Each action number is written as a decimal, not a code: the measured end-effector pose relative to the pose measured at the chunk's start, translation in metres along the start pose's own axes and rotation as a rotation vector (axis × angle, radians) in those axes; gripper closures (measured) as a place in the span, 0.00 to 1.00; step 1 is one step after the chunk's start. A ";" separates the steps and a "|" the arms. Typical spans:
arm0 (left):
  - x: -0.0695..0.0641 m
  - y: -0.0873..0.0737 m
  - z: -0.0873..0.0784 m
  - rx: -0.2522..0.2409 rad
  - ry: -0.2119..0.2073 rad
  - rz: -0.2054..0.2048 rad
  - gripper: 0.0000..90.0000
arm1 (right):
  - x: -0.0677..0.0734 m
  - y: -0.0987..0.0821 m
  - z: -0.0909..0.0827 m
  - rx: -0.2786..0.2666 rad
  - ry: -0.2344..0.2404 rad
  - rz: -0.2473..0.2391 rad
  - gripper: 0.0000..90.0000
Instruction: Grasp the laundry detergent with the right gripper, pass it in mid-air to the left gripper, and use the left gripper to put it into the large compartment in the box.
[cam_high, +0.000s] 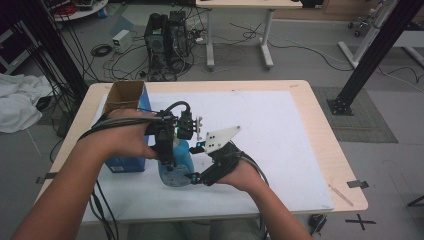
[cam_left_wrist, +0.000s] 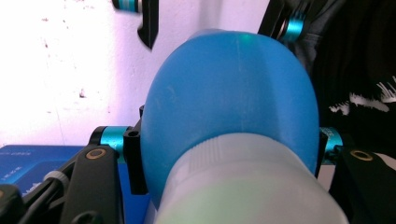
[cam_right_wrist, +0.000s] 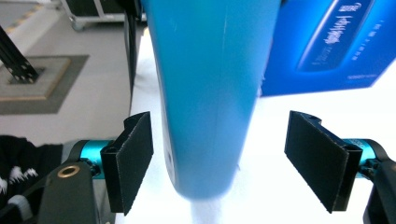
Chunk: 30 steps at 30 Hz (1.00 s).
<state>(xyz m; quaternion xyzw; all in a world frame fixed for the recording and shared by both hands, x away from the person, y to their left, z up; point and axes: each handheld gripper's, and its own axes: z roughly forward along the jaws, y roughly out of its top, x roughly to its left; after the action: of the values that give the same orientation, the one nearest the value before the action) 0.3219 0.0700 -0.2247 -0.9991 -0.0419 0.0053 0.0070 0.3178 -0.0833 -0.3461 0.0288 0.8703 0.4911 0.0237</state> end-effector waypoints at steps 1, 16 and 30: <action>0.002 0.000 -0.003 0.006 0.005 0.014 0.43 | 0.000 0.001 -0.003 0.011 -0.005 0.005 0.25; 0.020 -0.022 -0.035 -0.004 0.008 -0.145 0.43 | -0.006 0.001 -0.037 0.079 -0.059 -0.011 0.23; 0.045 -0.065 -0.076 -0.035 -0.036 -0.341 0.43 | -0.015 0.004 -0.062 0.178 -0.102 0.015 0.15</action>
<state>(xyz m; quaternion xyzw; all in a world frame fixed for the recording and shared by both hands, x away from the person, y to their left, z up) 0.3618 0.1370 -0.1478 -0.9772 -0.2108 0.0214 -0.0103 0.3285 -0.1350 -0.3103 0.0624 0.9078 0.4101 0.0615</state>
